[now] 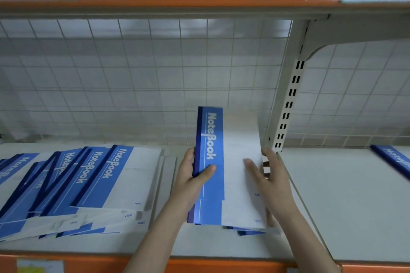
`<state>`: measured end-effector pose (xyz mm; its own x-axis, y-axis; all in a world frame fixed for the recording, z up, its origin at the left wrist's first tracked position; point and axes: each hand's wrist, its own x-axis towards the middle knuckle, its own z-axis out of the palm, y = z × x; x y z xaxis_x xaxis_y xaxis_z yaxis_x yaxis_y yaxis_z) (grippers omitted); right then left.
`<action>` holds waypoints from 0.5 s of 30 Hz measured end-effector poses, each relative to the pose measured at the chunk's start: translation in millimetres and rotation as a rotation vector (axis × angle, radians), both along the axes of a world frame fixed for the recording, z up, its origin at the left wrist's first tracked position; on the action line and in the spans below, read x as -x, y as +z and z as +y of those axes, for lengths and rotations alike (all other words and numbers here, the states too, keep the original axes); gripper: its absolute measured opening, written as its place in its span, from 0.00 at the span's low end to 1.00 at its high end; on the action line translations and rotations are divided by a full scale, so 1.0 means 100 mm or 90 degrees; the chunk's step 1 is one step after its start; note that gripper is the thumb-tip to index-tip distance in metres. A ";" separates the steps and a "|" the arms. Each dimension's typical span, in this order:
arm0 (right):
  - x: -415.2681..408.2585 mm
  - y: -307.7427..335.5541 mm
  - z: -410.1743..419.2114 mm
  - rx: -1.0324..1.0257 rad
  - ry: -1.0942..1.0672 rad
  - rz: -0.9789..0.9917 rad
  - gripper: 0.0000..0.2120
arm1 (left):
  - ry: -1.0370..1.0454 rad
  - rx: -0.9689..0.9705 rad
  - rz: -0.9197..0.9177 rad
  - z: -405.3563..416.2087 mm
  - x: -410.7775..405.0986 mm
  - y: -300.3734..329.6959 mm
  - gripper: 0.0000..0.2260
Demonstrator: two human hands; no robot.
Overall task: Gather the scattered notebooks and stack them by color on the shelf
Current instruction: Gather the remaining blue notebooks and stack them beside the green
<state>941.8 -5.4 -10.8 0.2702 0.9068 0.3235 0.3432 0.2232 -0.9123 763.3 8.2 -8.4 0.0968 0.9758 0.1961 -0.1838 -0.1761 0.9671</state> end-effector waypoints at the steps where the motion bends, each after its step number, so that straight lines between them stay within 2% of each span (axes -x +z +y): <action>1: 0.00 0.05 0.02 -0.011 0.005 0.006 0.16 | 0.011 -0.041 0.004 -0.01 0.01 0.04 0.16; 4: 0.00 0.25 0.06 -0.030 0.087 0.079 0.04 | 0.038 -0.152 0.041 -0.03 -0.01 0.17 0.16; 6: 0.00 0.34 0.07 -0.057 0.145 0.120 0.03 | 0.060 -0.184 0.035 -0.02 -0.03 0.22 0.18; 9: 0.02 0.35 0.02 -0.090 0.192 0.145 0.05 | 0.074 -0.153 -0.009 0.01 -0.04 0.20 0.21; 15: 0.07 0.13 -0.02 -0.099 0.209 0.109 0.13 | 0.082 -0.070 0.003 0.07 -0.10 -0.03 0.13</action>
<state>934.4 -7.4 1.8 0.0357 0.8975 0.4396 0.0763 0.4361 -0.8966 773.8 15.0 -11.6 -0.0267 0.9529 0.3021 -0.1487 -0.3026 0.9415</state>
